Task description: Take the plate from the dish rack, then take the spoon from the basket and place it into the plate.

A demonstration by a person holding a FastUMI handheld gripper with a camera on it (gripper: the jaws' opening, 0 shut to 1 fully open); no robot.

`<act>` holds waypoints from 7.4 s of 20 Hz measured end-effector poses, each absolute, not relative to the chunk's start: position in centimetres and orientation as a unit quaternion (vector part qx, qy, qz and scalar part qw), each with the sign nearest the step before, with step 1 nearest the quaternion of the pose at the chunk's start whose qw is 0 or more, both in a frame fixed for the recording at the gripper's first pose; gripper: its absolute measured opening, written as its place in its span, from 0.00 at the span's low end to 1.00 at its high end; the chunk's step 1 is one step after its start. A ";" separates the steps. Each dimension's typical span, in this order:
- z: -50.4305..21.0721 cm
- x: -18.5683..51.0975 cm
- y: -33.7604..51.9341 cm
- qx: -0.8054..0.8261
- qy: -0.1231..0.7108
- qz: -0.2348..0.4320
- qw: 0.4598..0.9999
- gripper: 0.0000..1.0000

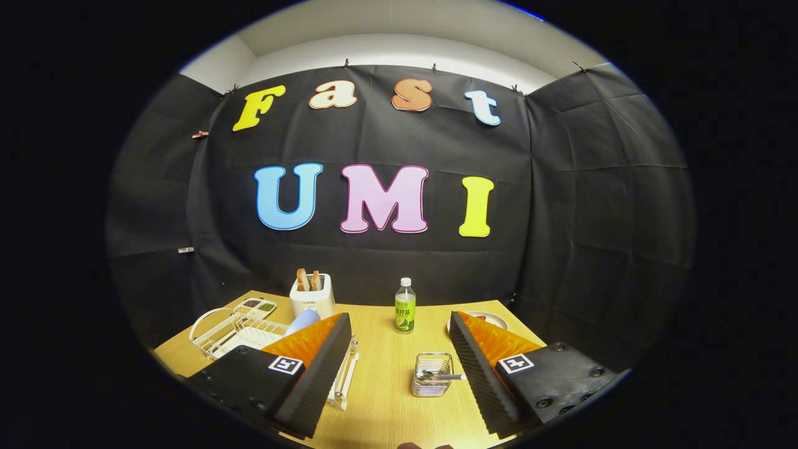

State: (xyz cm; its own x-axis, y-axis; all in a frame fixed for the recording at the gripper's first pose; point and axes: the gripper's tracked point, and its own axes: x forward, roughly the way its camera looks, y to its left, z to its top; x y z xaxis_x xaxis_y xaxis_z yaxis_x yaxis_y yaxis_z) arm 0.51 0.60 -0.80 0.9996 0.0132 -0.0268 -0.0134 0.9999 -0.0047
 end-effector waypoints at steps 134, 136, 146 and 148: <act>-19.3 8.8 -7.7 0.068 0.160 0.209 0.962 0.98; -19.4 9.8 -7.2 0.053 0.141 0.213 0.965 0.98; -21.8 13.1 -6.1 0.005 0.114 0.199 0.973 0.48; -22.3 13.1 -5.8 -0.001 0.117 0.202 0.972 0.48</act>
